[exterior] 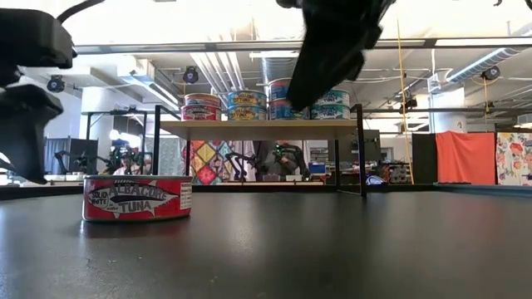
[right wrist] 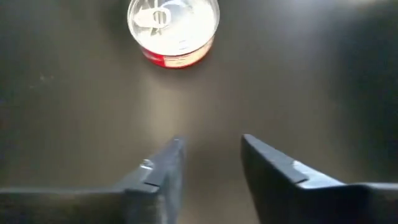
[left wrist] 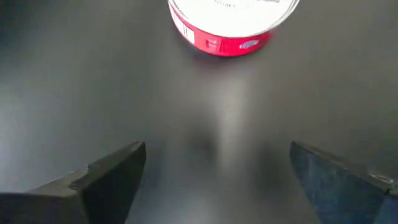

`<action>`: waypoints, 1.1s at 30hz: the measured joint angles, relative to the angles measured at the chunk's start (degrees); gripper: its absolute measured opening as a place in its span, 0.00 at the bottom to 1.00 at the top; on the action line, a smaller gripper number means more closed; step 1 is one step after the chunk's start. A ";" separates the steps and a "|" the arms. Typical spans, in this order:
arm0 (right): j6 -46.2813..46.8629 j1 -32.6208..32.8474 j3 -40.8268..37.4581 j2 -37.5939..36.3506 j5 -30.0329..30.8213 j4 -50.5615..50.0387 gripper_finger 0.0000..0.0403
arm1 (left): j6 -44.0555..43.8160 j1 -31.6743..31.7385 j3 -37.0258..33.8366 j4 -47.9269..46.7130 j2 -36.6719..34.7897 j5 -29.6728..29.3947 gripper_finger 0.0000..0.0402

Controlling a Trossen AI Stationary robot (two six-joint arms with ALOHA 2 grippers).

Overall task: Stack canned seafood by type on shelf
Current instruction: Stack the red tuna can on the red tuna can on the shelf

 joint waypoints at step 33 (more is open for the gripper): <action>-8.92 -8.51 34.52 32.20 -5.91 -6.81 0.78 | 30.71 0.46 -22.90 58.03 10.63 -17.70 0.98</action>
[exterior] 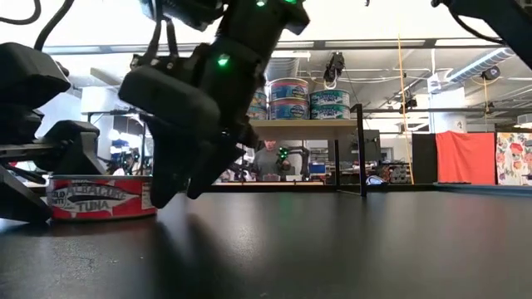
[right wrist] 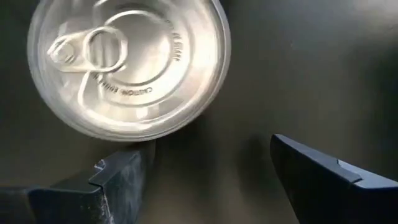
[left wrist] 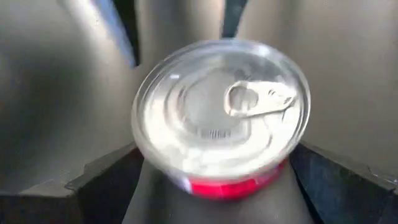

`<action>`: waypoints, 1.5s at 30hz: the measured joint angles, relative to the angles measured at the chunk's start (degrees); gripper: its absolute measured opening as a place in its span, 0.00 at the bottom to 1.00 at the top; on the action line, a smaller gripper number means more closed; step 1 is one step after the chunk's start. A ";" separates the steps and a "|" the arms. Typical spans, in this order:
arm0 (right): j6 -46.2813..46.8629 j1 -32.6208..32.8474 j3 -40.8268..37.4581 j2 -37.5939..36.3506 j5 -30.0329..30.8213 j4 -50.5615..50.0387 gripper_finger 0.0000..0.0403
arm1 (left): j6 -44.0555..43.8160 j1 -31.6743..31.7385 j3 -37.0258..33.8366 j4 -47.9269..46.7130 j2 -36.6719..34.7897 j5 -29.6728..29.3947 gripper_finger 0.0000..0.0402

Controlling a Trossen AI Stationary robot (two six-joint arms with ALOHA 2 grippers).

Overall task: Stack canned seafood by type on shelf
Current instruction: Stack the red tuna can on the red tuna can on the shelf

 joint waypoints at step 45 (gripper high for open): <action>-2.37 -3.04 10.03 4.85 -7.60 -11.39 0.80 | 4.19 1.59 -2.66 51.33 26.78 -12.59 0.98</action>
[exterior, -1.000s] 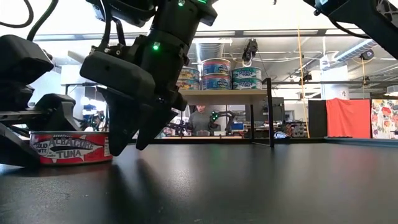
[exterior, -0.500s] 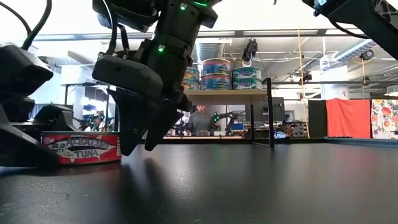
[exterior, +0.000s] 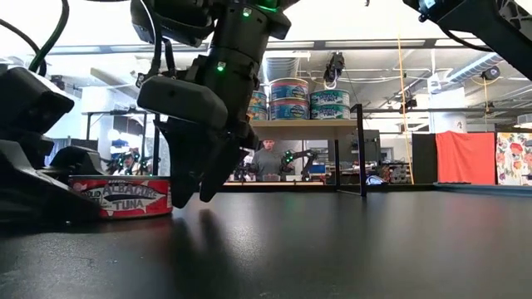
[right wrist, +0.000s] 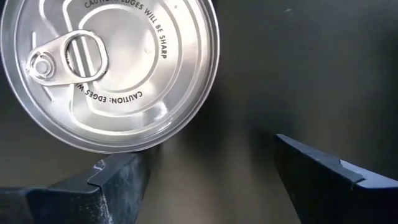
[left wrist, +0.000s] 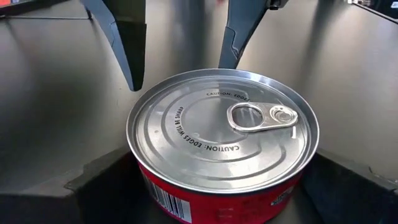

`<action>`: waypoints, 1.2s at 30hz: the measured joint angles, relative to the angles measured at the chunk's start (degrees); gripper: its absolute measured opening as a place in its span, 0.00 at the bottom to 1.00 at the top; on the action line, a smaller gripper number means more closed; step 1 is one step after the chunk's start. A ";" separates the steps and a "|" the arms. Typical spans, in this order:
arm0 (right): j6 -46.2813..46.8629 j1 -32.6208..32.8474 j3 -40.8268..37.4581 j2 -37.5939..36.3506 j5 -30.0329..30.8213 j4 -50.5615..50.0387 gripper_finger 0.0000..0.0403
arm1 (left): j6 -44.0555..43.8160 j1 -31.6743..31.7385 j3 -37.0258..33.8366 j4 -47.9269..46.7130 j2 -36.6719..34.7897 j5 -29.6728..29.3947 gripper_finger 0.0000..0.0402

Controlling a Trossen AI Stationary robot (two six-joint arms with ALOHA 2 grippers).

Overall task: Stack canned seafood by type on shelf
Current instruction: Stack the red tuna can on the red tuna can on the shelf

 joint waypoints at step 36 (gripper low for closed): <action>-2.70 0.04 8.72 -8.42 4.45 -20.67 0.76 | -0.81 8.54 -7.66 -15.85 -33.55 4.18 0.89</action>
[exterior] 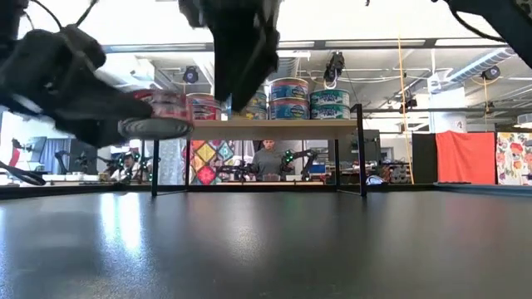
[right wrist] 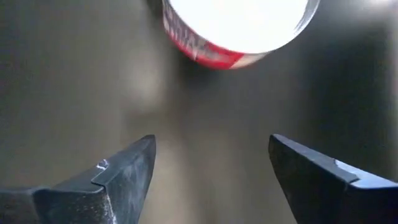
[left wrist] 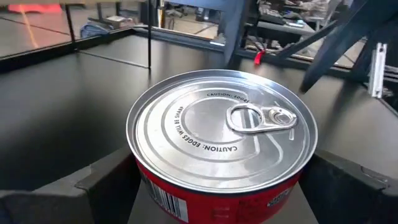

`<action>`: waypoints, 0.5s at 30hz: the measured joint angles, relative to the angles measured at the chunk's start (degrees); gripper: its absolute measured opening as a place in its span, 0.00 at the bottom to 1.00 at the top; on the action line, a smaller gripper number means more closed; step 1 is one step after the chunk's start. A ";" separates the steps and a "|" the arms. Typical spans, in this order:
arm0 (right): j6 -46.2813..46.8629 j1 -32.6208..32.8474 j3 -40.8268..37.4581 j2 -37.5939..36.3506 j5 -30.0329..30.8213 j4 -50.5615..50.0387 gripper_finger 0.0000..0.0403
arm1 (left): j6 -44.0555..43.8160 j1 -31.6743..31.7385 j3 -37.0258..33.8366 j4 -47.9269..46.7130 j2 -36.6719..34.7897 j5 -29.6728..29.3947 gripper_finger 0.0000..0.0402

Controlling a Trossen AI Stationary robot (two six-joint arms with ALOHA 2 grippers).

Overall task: Stack canned seafood by type on shelf
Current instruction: Stack the red tuna can on the red tuna can on the shelf

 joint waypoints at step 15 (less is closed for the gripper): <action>0.56 -3.00 0.16 -10.41 14.97 10.67 0.68 | 20.33 20.22 21.15 -65.91 -36.89 28.05 0.88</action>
